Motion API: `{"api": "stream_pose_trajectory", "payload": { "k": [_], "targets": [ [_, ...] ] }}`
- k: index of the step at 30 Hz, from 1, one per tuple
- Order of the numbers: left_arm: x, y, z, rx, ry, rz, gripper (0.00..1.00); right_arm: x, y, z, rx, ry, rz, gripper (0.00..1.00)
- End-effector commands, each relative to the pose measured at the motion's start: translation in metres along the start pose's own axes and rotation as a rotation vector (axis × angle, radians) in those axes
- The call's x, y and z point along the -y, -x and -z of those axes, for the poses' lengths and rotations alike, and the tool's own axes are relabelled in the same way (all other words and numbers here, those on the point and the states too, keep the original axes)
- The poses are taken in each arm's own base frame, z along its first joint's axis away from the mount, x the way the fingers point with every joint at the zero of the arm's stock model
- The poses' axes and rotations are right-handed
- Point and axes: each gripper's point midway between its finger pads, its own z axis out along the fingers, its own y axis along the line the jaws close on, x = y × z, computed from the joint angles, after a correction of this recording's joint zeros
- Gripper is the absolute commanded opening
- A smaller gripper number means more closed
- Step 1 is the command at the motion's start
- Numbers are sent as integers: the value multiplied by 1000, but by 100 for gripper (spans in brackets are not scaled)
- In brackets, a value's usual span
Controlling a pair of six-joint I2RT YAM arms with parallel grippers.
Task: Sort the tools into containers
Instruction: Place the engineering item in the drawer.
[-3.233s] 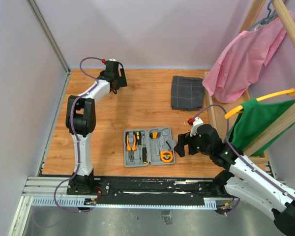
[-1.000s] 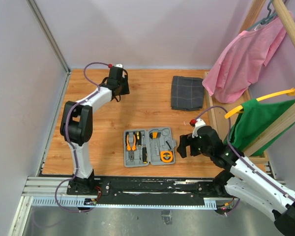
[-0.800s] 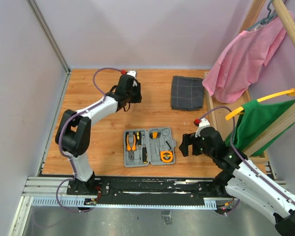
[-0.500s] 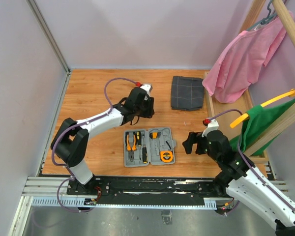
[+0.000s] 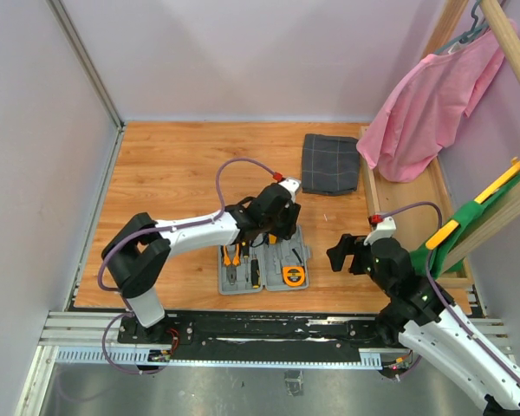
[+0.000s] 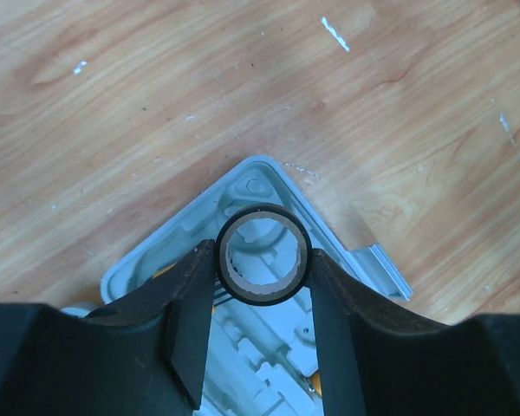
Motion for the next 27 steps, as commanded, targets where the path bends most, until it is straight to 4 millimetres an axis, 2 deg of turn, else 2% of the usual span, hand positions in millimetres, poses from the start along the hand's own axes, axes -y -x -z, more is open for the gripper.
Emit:
{"api": "stream_pose_trajectory", "payload": {
  "k": [1, 10, 15, 27],
  "targets": [
    [9, 3, -12, 10, 19, -30, 38, 9, -4, -2, -10, -45, -20, 91],
    [17, -11, -27, -38, 52, -99, 38, 9, -7, -4, -23, -45, -15, 91],
    [15, -20, -34, -59, 71, -111, 39, 9, -9, -4, -29, -45, -12, 91],
    [12, -24, -41, -68, 91, -124, 46, 6, -13, -7, -45, -32, -15, 91]
  ]
}}
